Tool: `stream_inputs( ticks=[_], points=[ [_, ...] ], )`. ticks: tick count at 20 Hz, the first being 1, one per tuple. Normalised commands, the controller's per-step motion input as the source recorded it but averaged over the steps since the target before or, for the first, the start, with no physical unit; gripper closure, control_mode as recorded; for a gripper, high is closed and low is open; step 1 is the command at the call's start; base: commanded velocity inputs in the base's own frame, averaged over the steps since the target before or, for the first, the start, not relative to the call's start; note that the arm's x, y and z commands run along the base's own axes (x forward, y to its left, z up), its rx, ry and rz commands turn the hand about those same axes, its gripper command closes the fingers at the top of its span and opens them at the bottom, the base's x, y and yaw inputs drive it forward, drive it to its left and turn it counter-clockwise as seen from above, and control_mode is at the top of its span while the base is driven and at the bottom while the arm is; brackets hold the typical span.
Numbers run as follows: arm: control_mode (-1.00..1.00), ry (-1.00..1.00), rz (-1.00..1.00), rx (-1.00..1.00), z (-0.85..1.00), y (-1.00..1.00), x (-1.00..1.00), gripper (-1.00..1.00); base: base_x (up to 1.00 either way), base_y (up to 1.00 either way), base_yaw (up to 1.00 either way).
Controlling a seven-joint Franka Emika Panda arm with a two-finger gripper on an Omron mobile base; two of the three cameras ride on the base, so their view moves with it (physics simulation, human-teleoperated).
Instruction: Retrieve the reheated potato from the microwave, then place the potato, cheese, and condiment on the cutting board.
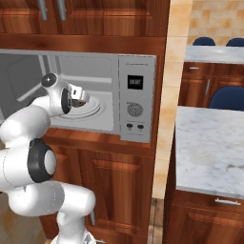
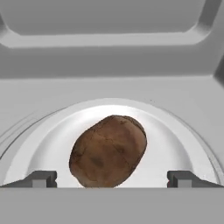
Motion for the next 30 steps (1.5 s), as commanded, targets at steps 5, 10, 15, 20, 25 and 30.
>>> stream_inputs(
  ticks=[5, 10, 15, 20, 25, 30],
  points=[
    [-1.00, 0.00, 0.00, 0.00, -0.19, 0.07, 0.41, -1.00, 0.00, 0.00, 0.00],
    [-1.00, 0.04, 0.00, 0.00, -0.16, 0.00, 0.42, -1.00, 0.00, 0.00, 0.00],
    [-1.00, 0.05, 0.00, 0.00, -0.20, 0.07, 0.28, -1.00, 0.00, 0.00, 0.00],
    [-1.00, 0.04, 0.00, 0.00, -0.33, 0.09, 0.06, -1.00, 0.00, 0.00, 0.00],
    [-1.00, 0.01, 0.00, 0.00, -0.46, 0.00, -0.09, -1.00, 0.00, 0.00, 0.00],
    [-1.00, 0.00, 0.00, 0.00, -0.53, -0.02, -0.24, -1.00, 0.00, 0.00, 0.00]
  ],
)
